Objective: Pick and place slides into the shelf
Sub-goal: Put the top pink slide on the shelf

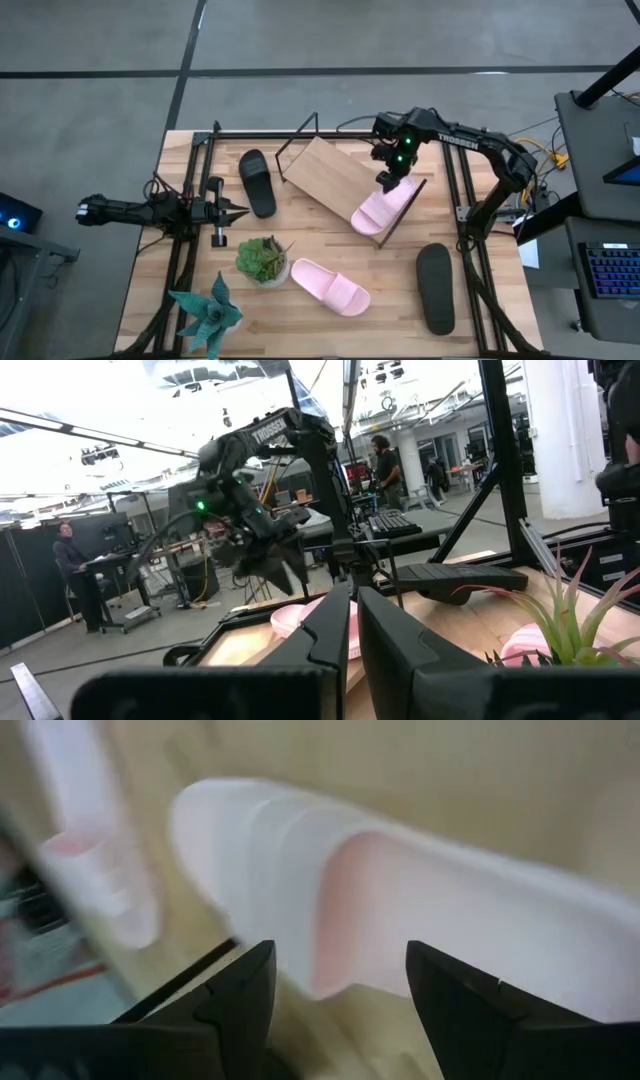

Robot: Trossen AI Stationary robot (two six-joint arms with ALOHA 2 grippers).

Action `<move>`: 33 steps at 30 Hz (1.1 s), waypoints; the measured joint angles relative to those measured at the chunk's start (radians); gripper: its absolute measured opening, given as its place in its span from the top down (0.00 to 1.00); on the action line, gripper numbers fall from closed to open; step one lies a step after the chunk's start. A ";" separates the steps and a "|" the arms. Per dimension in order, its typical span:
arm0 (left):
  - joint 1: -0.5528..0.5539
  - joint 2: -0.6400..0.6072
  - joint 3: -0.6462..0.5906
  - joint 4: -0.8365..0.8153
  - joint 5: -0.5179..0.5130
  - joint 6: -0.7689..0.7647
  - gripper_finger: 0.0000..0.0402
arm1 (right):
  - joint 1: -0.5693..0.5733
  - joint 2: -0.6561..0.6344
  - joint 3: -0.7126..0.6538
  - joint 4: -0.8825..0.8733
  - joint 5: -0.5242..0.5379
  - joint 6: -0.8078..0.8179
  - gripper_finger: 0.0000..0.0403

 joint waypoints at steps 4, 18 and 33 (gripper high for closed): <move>0.000 0.000 0.000 0.000 0.000 0.000 0.97 | 0.005 -0.002 0.079 -0.040 0.131 0.044 0.47; 0.000 0.000 0.000 0.000 0.000 0.000 0.97 | 0.280 -0.080 0.186 -0.023 0.384 0.191 0.47; 0.000 0.000 0.000 0.000 0.000 0.000 0.97 | 0.644 -0.072 0.196 0.029 0.783 0.627 0.47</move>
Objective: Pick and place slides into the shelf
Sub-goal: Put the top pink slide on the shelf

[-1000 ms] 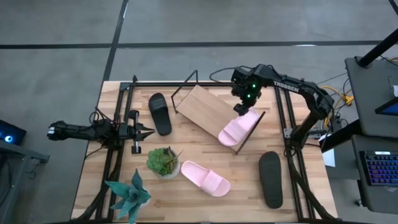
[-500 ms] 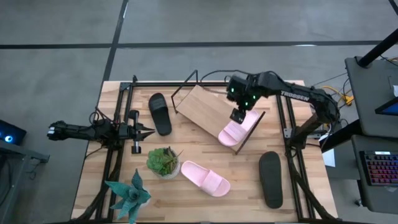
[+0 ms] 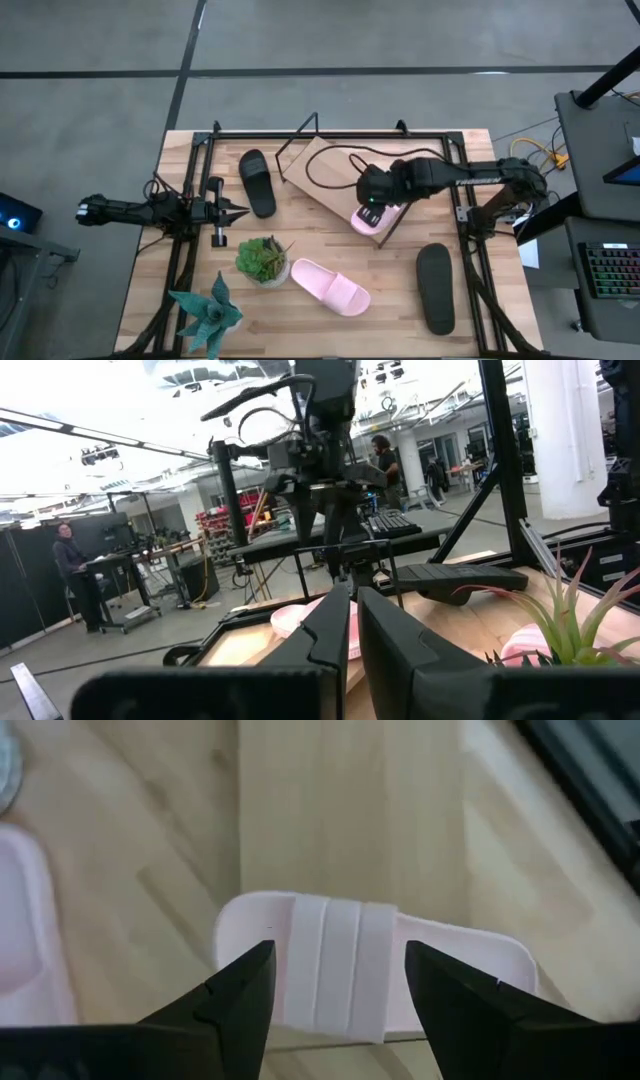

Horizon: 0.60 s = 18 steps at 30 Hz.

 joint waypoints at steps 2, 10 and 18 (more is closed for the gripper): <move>0.000 0.000 0.000 0.000 0.000 0.000 0.97 | 0.024 0.000 0.000 0.000 0.054 0.040 0.47; 0.000 0.000 0.000 0.000 0.000 0.000 0.97 | 0.088 0.005 -0.002 0.029 0.088 0.095 0.47; 0.000 0.000 0.000 0.000 0.000 0.000 0.97 | 0.168 0.150 0.004 0.023 0.126 0.095 0.47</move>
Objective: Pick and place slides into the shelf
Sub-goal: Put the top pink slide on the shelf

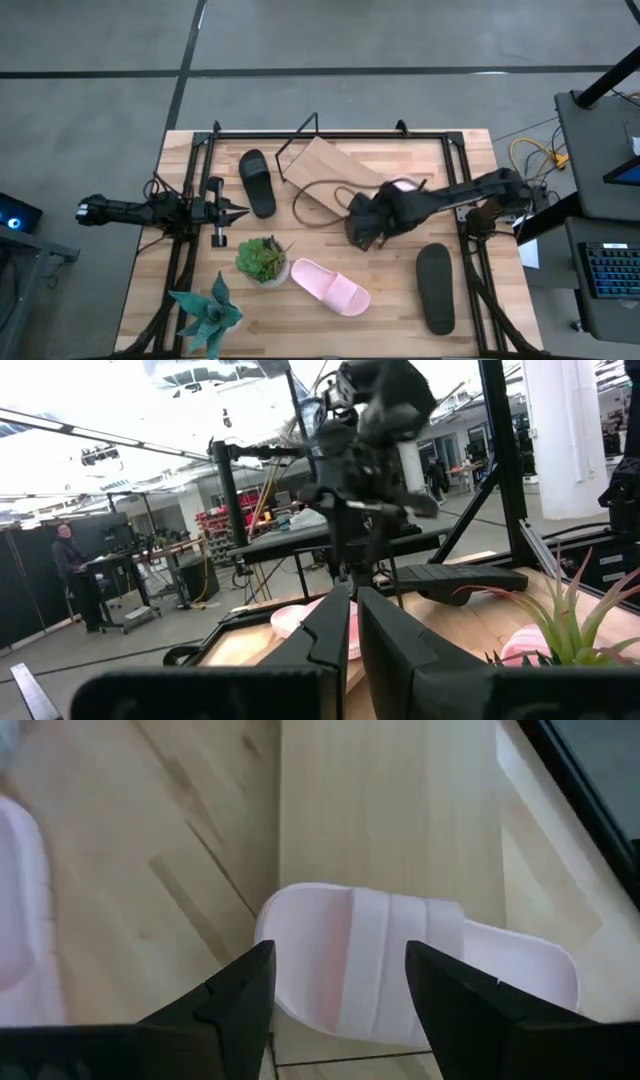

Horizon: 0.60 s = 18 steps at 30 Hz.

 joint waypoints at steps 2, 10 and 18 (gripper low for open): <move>0.000 0.000 0.000 0.000 0.000 0.000 0.97 | 0.012 0.041 0.009 -0.003 0.024 0.000 0.47; 0.000 0.000 0.000 0.000 0.000 0.000 0.97 | 0.020 0.143 0.036 -0.110 0.050 0.019 0.47; 0.000 0.000 0.000 0.000 0.000 0.000 0.97 | 0.021 0.209 0.036 -0.170 0.054 0.048 0.47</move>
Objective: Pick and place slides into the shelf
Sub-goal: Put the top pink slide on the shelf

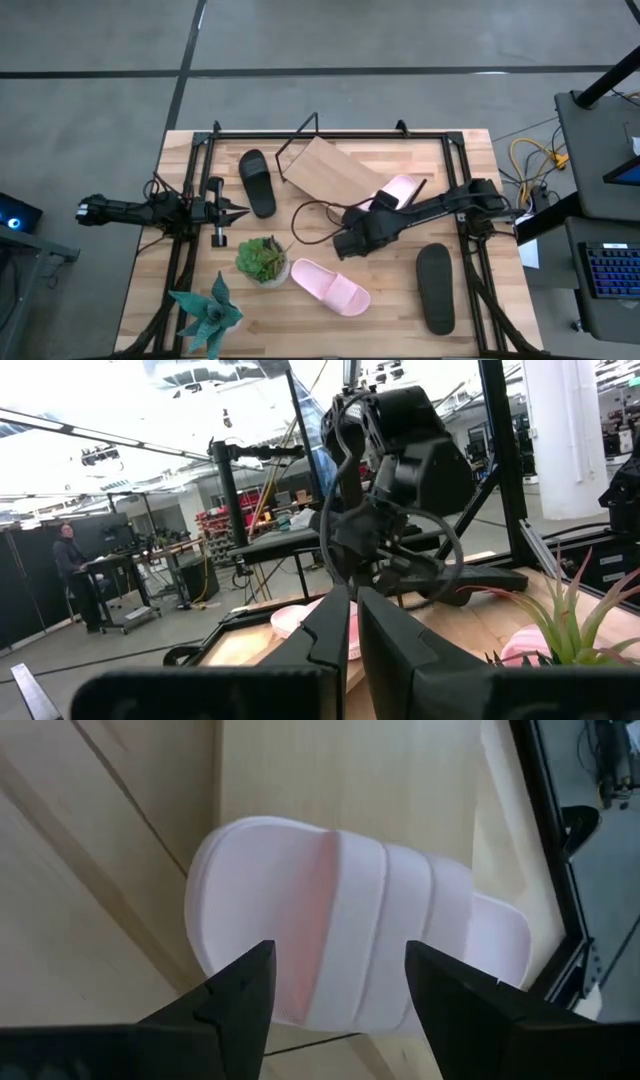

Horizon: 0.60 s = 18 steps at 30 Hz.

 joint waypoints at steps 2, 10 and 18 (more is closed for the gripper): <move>0.000 0.000 0.000 0.000 0.000 0.000 0.97 | 0.000 0.016 0.000 -0.002 0.000 -0.013 0.47; 0.000 0.000 0.000 0.000 0.000 0.000 0.97 | -0.003 0.067 0.000 -0.046 0.004 -0.015 0.47; 0.000 0.000 0.000 0.000 0.000 0.000 0.97 | -0.007 0.067 0.000 -0.068 0.037 -0.014 0.47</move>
